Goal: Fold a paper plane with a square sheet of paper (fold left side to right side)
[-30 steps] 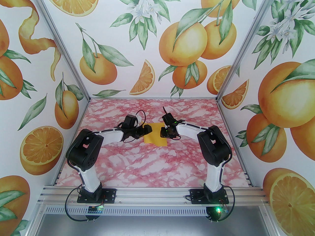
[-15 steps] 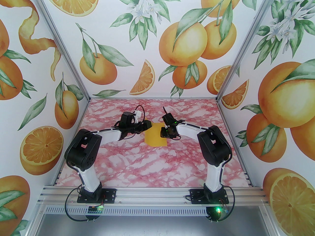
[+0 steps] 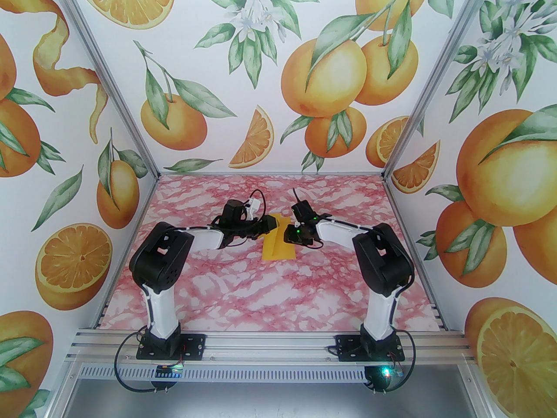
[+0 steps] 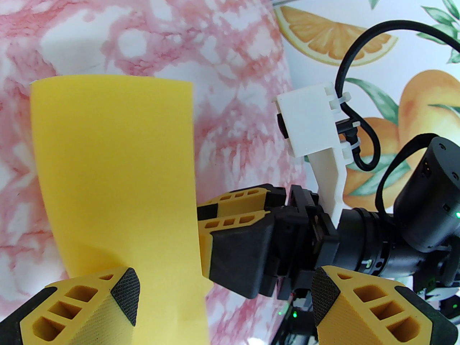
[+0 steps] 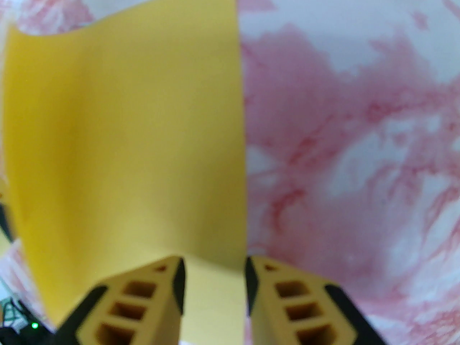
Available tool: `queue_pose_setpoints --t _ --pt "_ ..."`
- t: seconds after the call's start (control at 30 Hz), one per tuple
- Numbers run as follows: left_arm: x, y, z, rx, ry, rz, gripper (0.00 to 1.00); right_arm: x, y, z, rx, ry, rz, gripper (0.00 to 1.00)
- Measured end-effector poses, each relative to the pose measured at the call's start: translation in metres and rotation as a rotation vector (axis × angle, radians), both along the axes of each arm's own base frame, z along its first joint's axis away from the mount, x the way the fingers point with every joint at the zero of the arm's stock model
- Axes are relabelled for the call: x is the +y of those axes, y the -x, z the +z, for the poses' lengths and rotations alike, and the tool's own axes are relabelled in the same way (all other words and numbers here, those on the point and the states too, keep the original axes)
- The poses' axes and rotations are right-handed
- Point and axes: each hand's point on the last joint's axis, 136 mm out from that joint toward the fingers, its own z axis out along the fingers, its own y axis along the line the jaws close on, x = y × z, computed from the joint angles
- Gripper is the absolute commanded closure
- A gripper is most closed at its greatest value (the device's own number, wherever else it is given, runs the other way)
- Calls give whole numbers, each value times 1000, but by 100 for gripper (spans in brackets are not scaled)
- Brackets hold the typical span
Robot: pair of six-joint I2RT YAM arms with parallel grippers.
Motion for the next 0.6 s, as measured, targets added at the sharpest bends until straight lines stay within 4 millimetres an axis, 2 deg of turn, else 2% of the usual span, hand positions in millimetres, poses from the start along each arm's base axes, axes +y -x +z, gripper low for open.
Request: queue_pose_setpoints --t 0.23,0.47,0.6 --pt "-5 -2 1 4 18 4 17 4 14 10 35 -131 -18 60" --pt "-7 -2 2 0 25 2 17 14 9 45 -29 -325 -61 60" --pt "-8 -2 3 -2 27 3 17 25 4 57 -43 -433 -67 64"
